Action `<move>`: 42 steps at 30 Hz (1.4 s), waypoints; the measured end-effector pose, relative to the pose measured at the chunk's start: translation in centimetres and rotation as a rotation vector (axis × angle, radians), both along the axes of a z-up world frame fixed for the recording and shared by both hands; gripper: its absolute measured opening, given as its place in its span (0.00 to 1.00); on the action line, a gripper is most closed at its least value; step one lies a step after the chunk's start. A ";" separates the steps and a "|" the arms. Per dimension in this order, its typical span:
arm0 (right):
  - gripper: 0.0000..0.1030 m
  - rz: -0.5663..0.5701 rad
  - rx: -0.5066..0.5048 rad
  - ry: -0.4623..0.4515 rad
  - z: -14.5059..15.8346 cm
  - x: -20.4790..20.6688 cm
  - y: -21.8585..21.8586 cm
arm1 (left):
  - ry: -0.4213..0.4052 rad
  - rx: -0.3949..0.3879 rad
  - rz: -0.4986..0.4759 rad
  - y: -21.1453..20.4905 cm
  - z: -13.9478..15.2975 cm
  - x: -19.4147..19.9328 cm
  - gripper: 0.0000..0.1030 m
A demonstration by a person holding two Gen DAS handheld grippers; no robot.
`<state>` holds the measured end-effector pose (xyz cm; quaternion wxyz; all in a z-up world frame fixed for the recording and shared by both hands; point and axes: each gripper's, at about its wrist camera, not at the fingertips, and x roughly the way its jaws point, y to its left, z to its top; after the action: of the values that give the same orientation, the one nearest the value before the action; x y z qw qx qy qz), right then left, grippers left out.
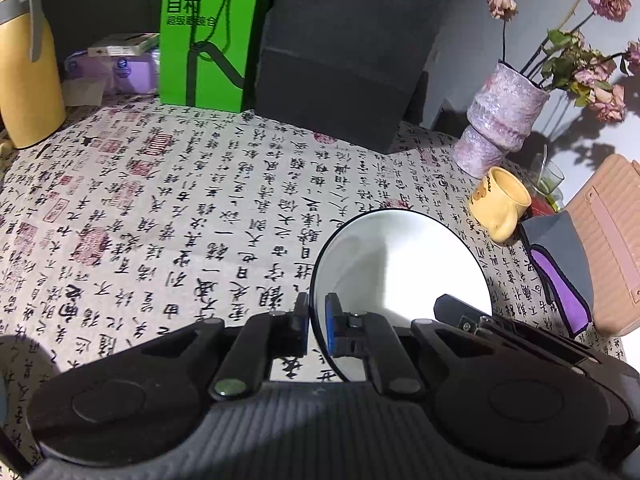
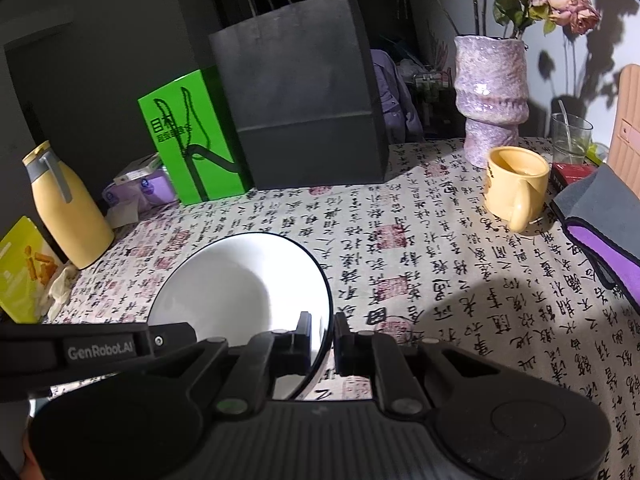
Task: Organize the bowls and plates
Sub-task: 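Lift the small white bowl with both grippers toward the blue bowl, then carry the small white bowl with both grippers over the nested bowls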
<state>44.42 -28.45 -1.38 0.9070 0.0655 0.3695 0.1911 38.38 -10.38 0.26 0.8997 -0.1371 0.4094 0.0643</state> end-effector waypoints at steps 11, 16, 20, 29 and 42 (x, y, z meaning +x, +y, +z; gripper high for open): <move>0.09 0.027 0.003 -0.015 0.9 -2.5 2.5 | -0.029 -0.001 0.034 2.5 1.2 -3.1 0.08; 0.09 0.040 0.000 -0.027 1.4 -3.5 3.7 | -0.042 -0.006 0.044 3.6 1.6 -4.3 0.08; 0.09 0.050 0.002 -0.033 1.7 -4.2 4.5 | -0.046 -0.011 0.051 4.5 1.8 -5.2 0.08; 0.09 0.081 -0.002 -0.046 2.4 -5.9 6.6 | -0.065 -0.015 0.082 6.5 2.4 -7.5 0.08; 0.09 0.126 -0.006 -0.071 3.2 -8.8 9.5 | -0.086 -0.034 0.125 9.6 2.9 -11.0 0.08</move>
<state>35.63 -18.95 1.86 0.9059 0.0329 0.3412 0.2488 27.40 -0.79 3.14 0.9083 -0.1800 0.3621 0.1073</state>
